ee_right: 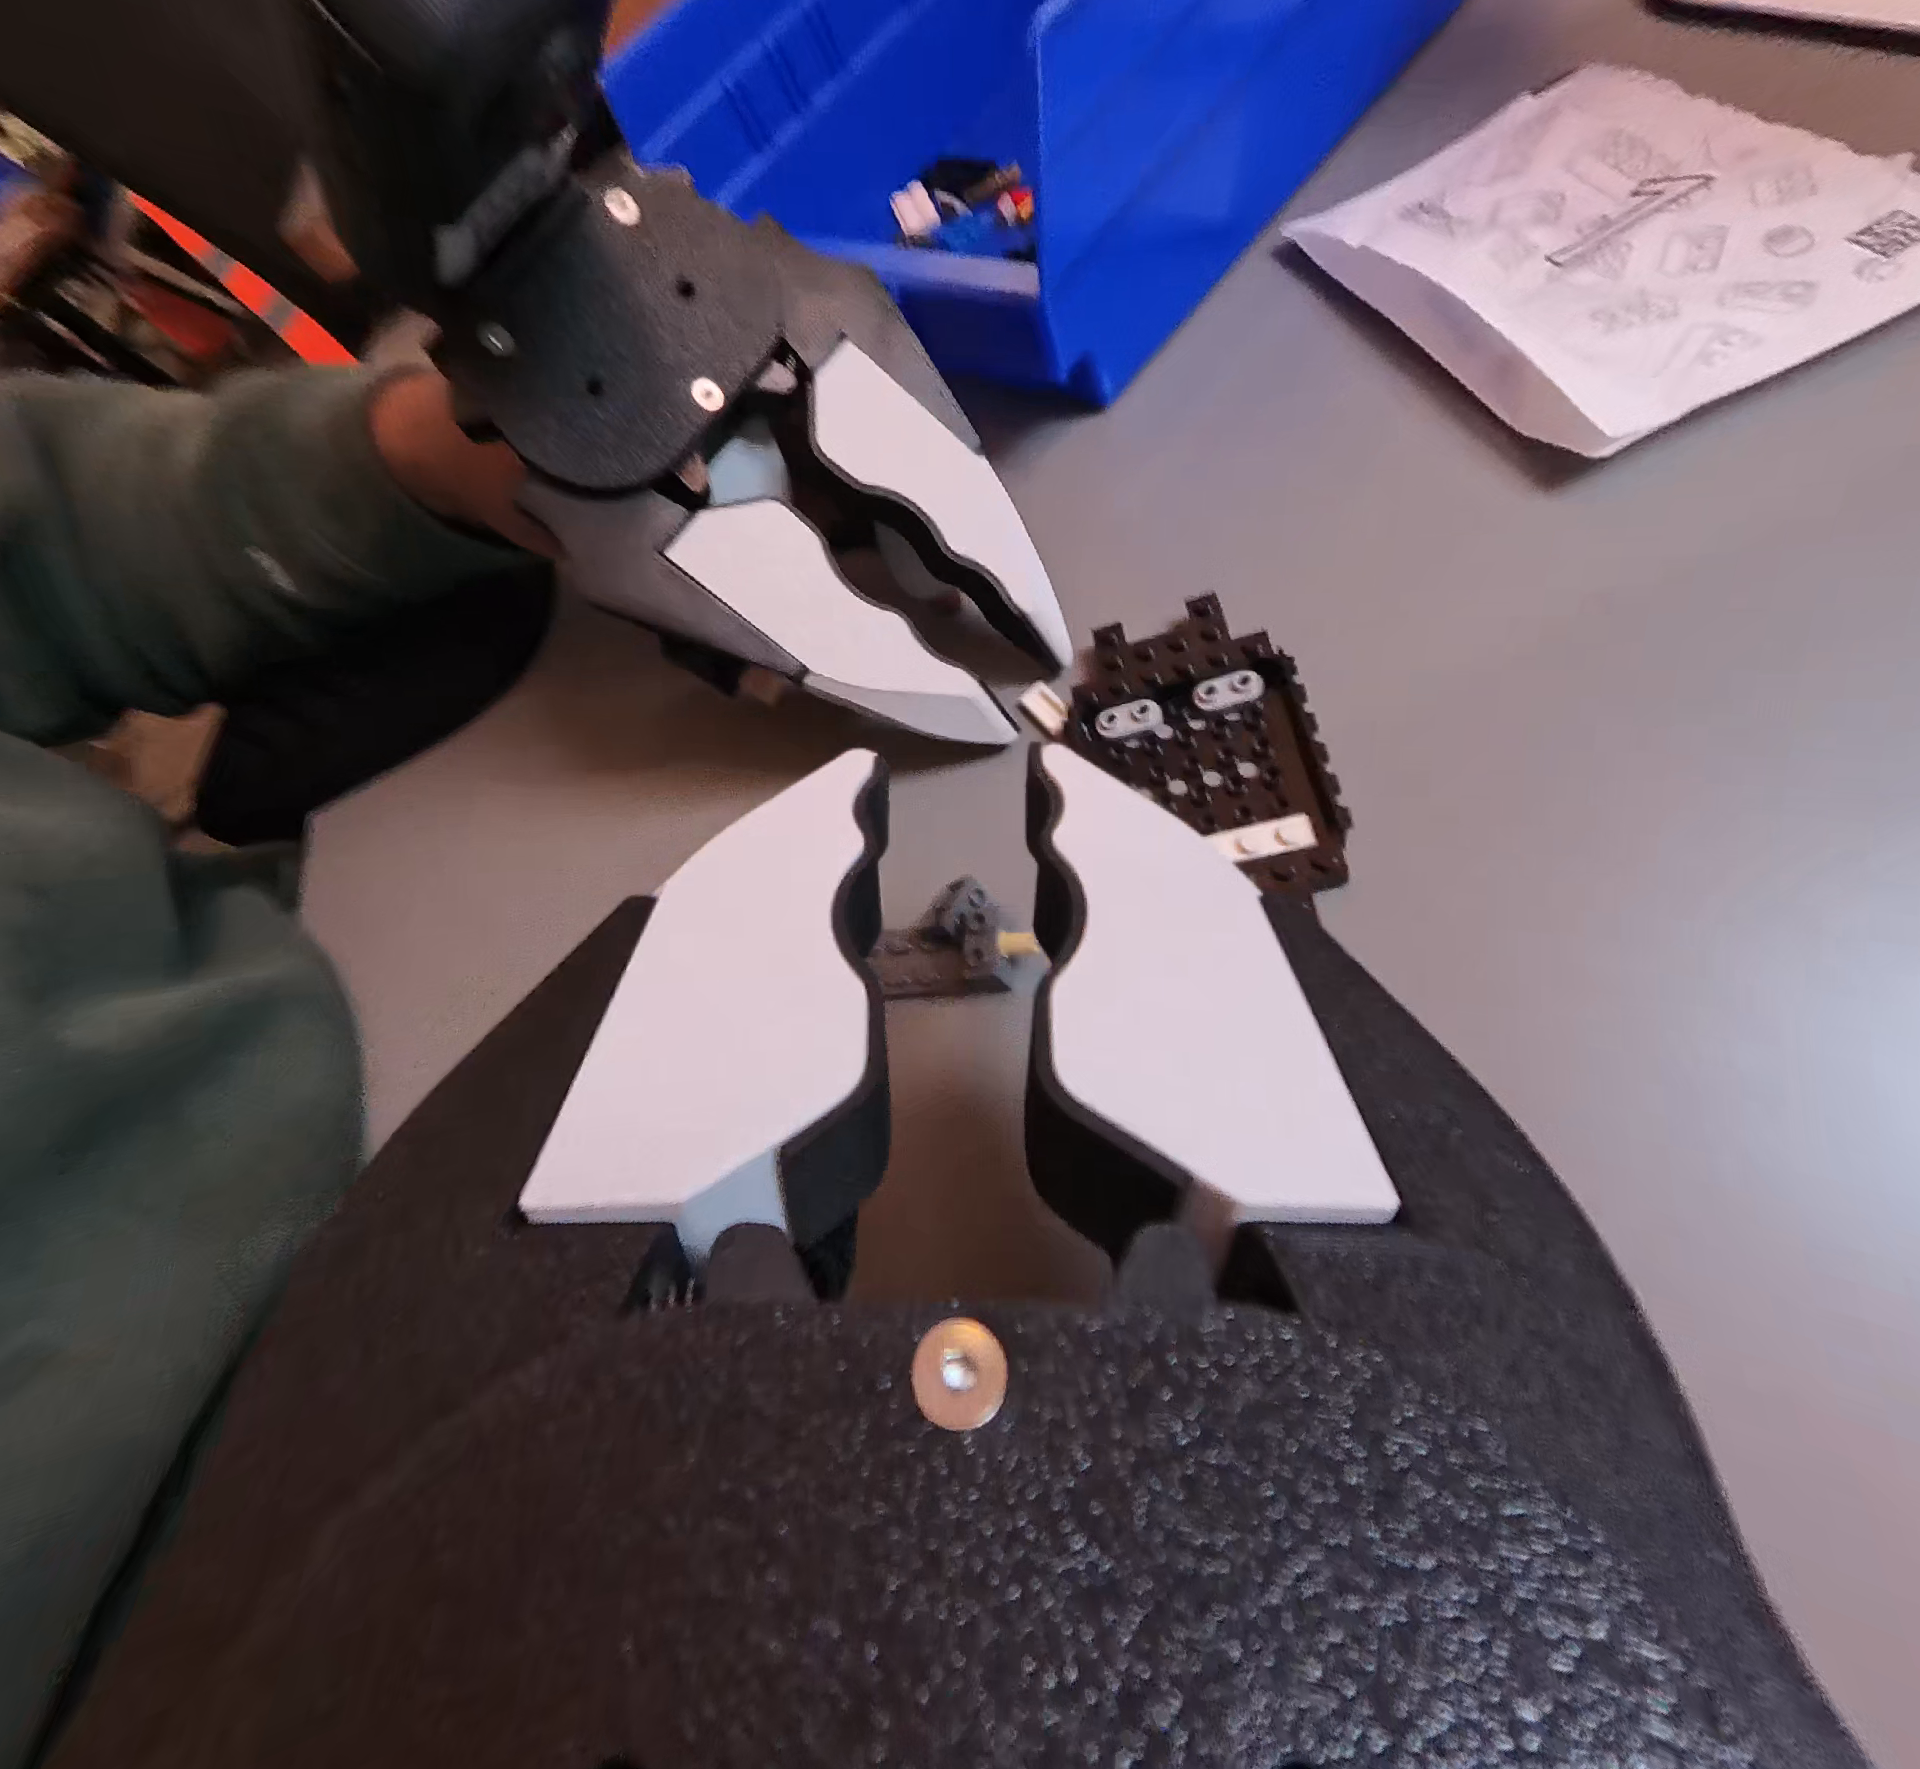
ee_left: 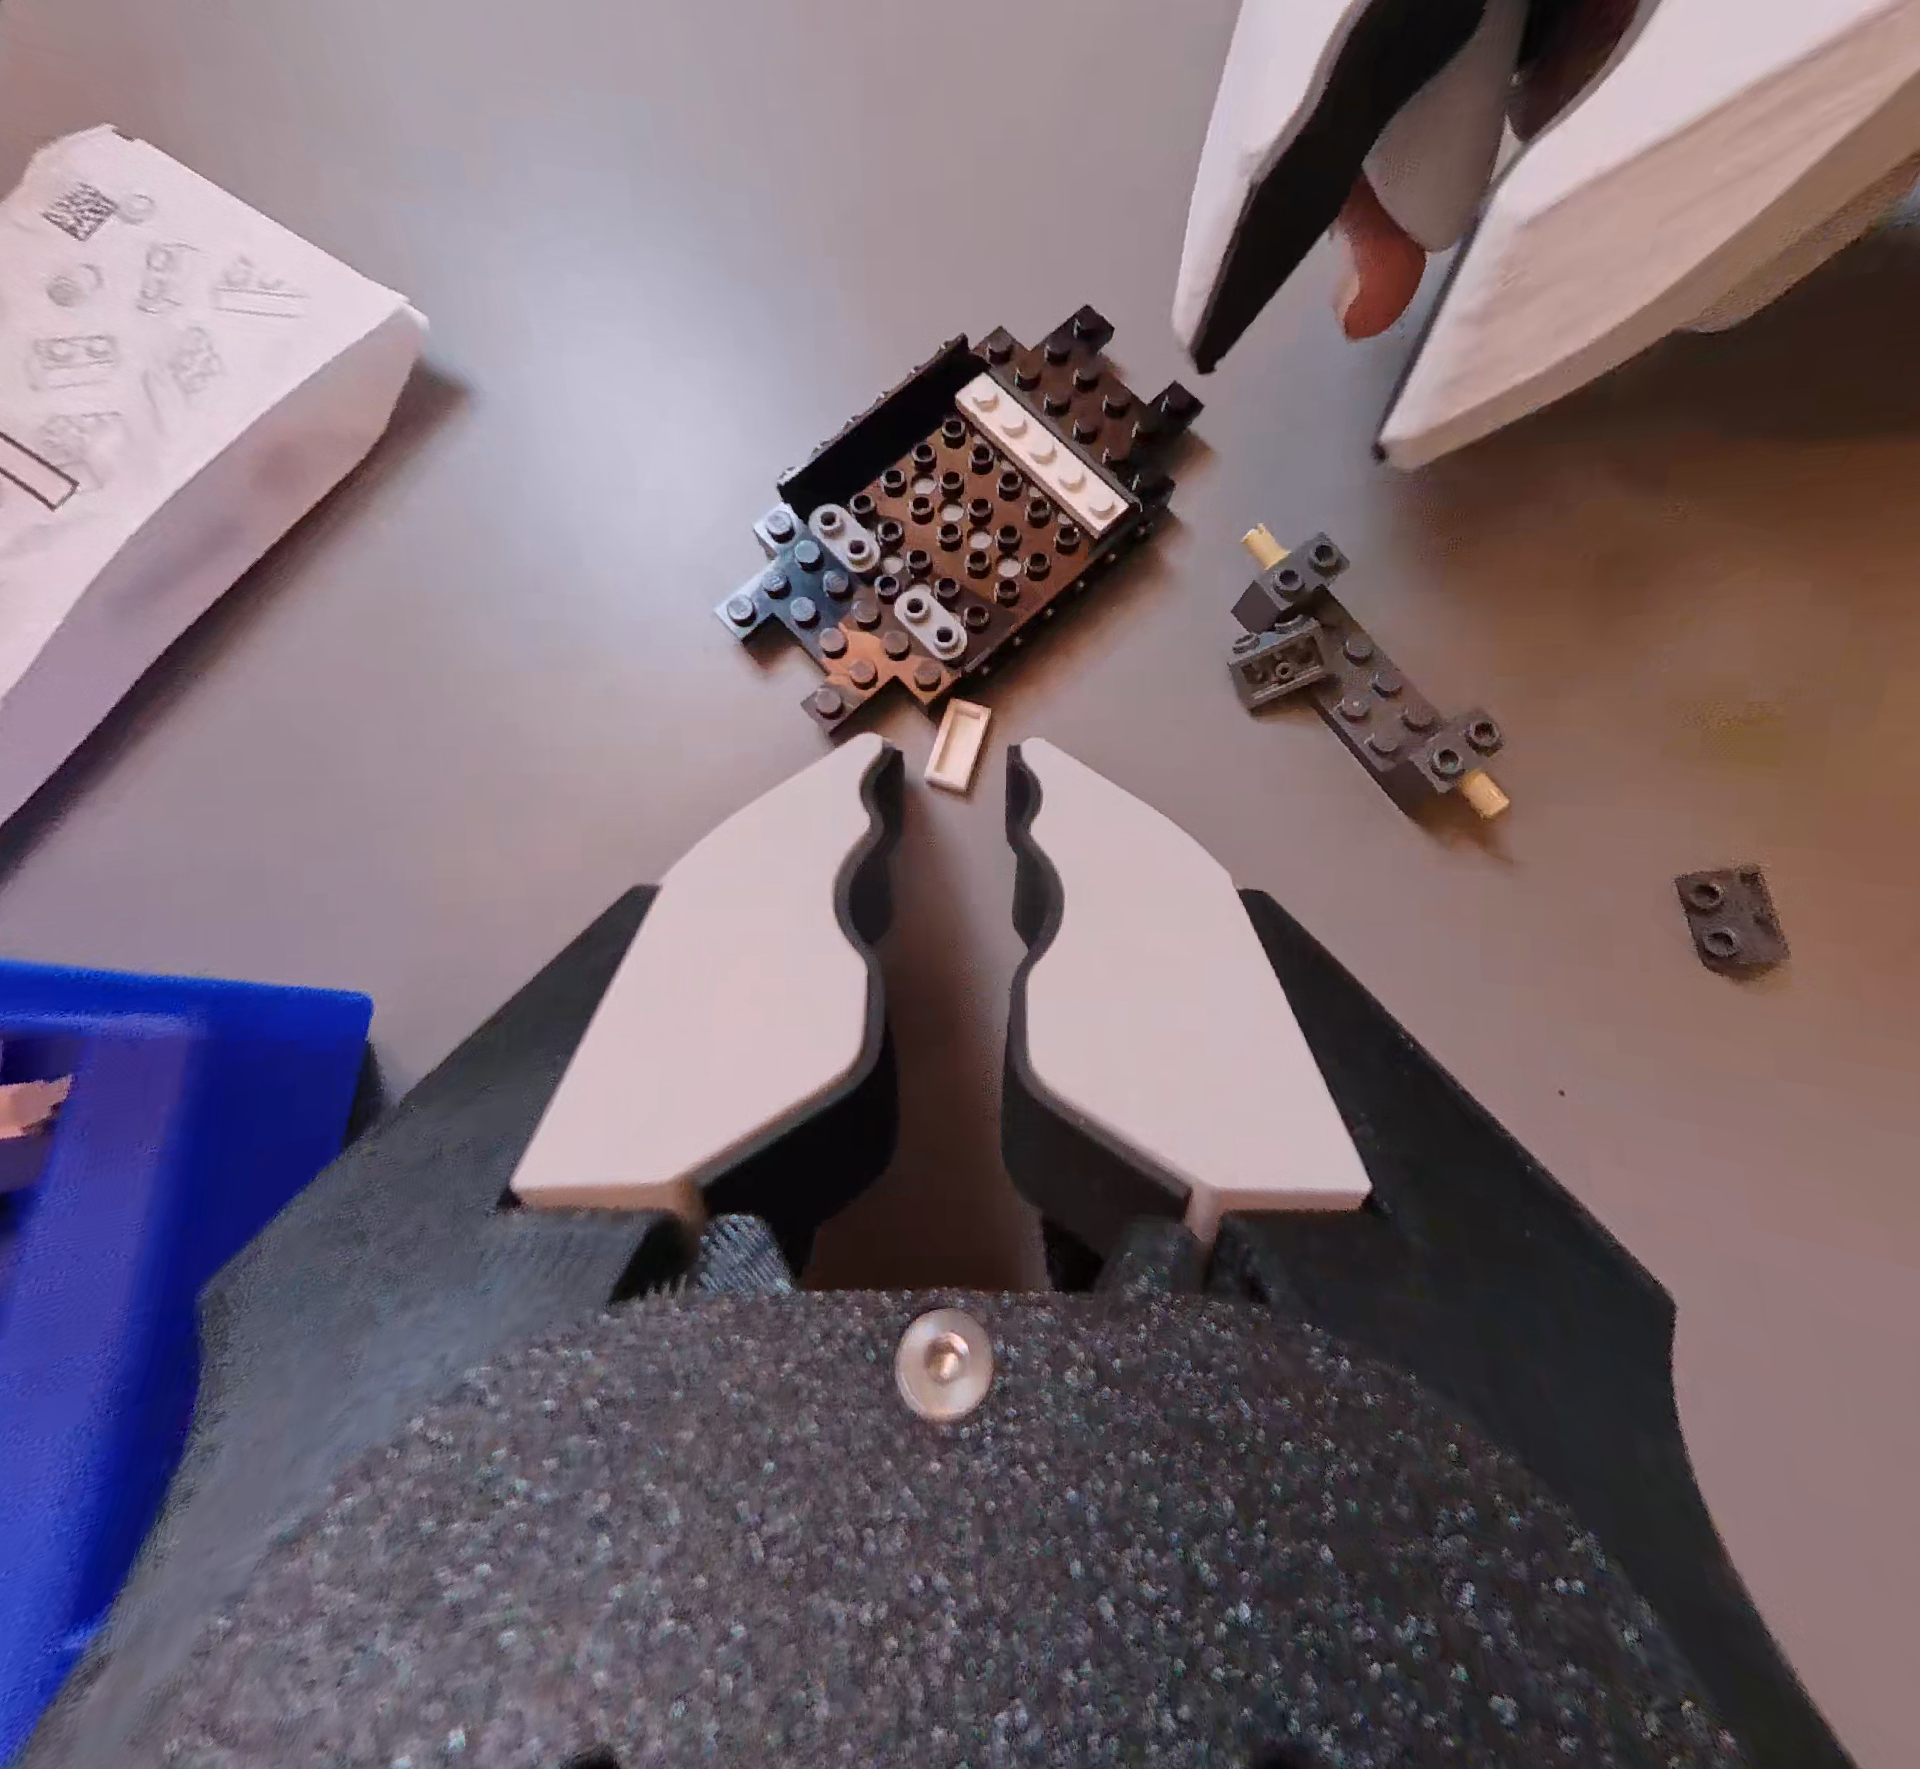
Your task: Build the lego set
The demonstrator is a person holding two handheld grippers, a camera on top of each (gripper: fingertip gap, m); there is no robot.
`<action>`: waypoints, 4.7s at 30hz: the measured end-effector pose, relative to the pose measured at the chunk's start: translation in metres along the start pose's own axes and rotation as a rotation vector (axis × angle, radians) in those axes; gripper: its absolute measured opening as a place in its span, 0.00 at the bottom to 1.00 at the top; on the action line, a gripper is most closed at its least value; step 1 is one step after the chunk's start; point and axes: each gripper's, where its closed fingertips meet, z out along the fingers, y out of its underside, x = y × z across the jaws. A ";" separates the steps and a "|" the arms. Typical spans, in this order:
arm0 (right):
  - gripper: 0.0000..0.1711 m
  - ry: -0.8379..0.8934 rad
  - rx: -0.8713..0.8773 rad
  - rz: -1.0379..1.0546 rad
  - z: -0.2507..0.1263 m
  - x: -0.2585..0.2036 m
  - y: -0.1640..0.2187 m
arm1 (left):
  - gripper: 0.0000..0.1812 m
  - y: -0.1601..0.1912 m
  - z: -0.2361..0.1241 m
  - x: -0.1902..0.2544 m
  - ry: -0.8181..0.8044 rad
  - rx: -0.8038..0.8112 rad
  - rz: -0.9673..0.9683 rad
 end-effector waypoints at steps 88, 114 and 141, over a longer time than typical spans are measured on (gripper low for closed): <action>0.07 0.135 0.090 -0.880 -0.005 -0.068 -0.019 | 0.09 -0.053 -0.078 0.071 0.548 0.364 -0.212; 0.15 0.106 -0.289 -0.587 0.004 0.008 0.045 | 0.25 -0.002 -0.081 -0.047 -0.173 0.165 -0.046; 0.06 -0.189 -0.415 -0.607 0.004 -0.046 0.080 | 0.09 0.022 -0.020 0.108 0.278 -0.100 0.265</action>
